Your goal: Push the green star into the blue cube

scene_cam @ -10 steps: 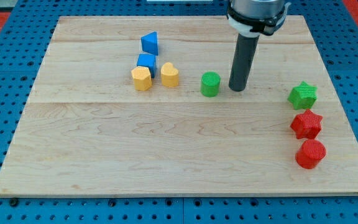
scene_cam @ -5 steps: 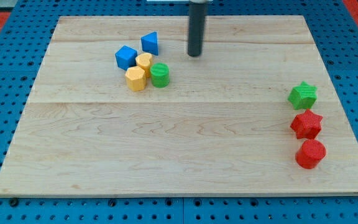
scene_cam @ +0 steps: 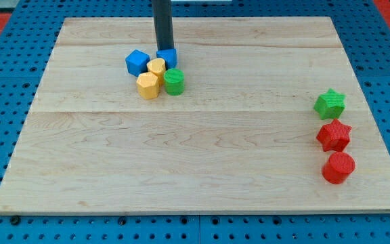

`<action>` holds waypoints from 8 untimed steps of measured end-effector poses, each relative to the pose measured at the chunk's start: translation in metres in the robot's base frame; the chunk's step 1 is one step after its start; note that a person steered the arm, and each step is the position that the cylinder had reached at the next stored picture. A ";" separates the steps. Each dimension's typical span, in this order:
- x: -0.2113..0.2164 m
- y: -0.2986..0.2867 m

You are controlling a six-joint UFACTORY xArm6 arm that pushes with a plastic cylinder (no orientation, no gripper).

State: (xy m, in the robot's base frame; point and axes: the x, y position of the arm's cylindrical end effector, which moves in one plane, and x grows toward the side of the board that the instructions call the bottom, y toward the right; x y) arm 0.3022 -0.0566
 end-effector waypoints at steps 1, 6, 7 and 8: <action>-0.017 0.026; 0.144 0.264; 0.163 0.171; 0.176 0.093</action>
State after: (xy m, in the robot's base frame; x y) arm 0.4784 0.0368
